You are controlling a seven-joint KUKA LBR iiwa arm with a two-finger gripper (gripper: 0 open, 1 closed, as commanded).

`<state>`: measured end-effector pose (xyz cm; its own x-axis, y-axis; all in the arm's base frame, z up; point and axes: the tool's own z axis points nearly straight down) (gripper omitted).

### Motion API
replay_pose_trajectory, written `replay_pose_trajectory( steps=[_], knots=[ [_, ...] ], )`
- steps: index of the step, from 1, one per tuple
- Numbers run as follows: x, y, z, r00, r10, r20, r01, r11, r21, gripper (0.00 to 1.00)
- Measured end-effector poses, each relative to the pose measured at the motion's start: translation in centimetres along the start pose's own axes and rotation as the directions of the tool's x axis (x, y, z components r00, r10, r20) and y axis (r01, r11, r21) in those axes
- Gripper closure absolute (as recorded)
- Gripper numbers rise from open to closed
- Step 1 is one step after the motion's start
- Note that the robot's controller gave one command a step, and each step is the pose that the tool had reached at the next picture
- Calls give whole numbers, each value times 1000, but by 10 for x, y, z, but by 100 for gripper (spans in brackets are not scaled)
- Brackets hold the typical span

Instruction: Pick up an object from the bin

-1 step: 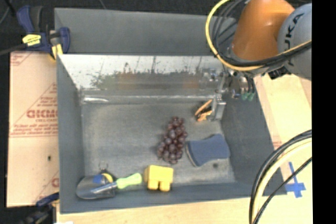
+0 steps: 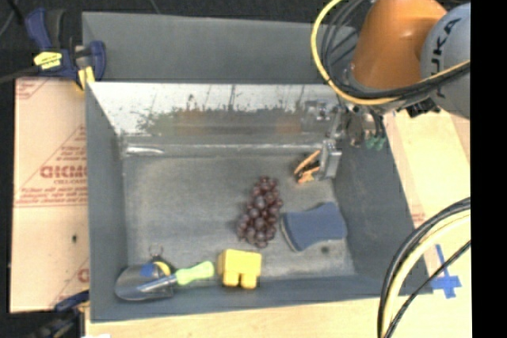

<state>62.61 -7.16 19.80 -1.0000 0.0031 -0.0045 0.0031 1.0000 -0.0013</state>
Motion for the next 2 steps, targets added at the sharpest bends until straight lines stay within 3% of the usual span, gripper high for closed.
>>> replay_pose_trajectory(
  steps=[1, 2],
  knots=[
    [-2, 2, 26, 996, 85, 5, -85, 996, -1, 0],
    [-1, -3, 127, 991, 131, 6, -131, 991, 1, 100]
  ],
)
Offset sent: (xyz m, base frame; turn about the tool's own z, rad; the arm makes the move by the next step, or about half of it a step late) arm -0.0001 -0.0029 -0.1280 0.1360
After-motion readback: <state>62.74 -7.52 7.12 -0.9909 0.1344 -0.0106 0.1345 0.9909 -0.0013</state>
